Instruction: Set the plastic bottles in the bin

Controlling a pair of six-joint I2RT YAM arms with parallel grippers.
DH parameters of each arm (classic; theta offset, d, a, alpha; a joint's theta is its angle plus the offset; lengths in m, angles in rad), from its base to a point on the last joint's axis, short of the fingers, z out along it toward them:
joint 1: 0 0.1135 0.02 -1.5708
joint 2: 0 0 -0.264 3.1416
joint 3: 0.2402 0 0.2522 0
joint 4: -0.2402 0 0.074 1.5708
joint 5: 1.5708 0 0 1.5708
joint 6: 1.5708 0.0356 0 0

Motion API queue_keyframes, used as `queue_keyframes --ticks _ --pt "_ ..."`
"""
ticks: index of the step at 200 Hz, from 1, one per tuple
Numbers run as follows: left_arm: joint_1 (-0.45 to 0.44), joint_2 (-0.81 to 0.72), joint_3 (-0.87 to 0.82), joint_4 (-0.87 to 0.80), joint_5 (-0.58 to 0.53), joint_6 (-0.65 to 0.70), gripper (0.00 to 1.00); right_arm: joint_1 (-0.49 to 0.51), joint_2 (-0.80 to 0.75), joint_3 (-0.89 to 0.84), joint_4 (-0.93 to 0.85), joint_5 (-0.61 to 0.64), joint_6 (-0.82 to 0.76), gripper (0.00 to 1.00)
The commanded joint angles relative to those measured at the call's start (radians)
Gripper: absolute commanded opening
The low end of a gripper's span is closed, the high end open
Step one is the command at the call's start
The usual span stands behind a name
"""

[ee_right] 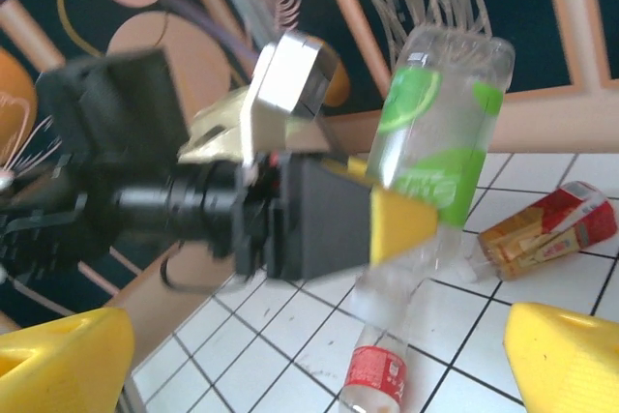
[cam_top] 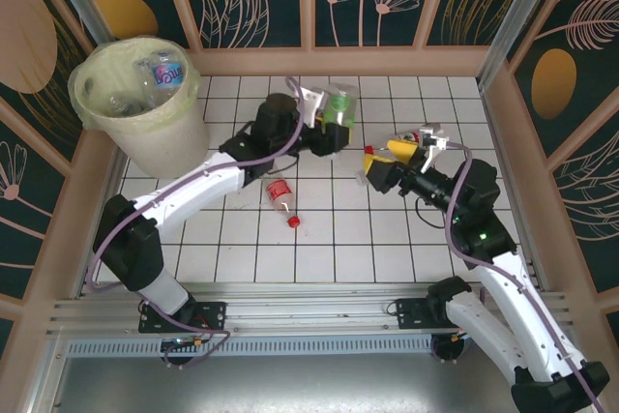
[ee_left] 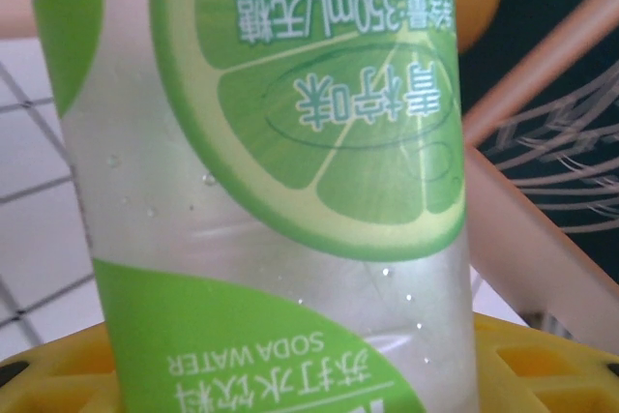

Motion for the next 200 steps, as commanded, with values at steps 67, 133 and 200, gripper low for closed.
queue_keyframes --ticks 67,133,200 --pt "0.232 -0.082 0.363 -0.462 -0.273 0.146 0.54 0.014 0.018 0.166 -0.031 -0.305 -0.171 0.97" --pt "0.569 -0.084 0.494 -0.614 -0.339 0.172 0.55 0.066 0.054 0.172 -0.001 -0.271 -0.178 0.98" --pt "0.821 0.022 0.552 -0.712 -0.379 0.117 0.53 0.108 0.107 0.135 0.005 -0.165 -0.148 0.98"
